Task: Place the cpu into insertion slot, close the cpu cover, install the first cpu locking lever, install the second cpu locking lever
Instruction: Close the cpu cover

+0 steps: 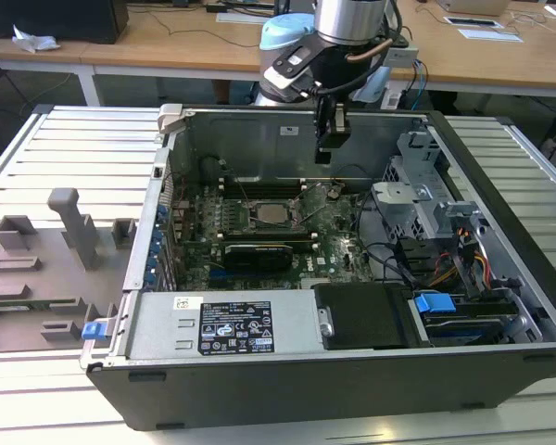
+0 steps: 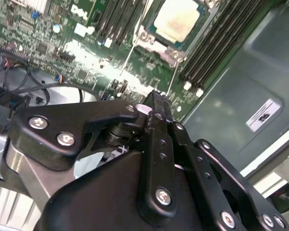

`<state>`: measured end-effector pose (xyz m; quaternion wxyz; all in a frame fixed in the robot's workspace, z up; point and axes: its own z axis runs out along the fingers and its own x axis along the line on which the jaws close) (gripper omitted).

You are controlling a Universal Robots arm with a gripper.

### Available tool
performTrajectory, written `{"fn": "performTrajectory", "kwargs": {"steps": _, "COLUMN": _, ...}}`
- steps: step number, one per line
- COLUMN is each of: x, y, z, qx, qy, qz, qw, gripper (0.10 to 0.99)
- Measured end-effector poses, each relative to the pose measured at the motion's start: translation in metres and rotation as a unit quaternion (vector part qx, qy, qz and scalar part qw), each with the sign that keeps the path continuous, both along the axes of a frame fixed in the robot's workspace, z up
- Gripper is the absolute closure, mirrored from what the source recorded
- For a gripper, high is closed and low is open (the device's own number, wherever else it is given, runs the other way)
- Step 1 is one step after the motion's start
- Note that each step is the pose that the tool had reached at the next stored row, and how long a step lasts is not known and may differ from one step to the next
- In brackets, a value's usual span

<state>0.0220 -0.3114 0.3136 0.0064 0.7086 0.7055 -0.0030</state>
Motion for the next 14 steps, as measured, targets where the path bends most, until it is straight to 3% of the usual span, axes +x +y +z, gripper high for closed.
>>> {"fn": "performTrajectory", "kwargs": {"steps": 8, "x": 0.0320, "y": 0.0012, "z": 0.0001, "qx": -0.0001, "qy": 0.0023, "qz": 0.000, "qw": 1.0000, "gripper": 0.980}}
{"fn": "performTrajectory", "kwargs": {"steps": 14, "x": 0.0637, "y": 0.0032, "z": 0.0001, "qx": -0.0001, "qy": 0.0040, "qz": 0.000, "qw": 1.0000, "gripper": 0.980}}
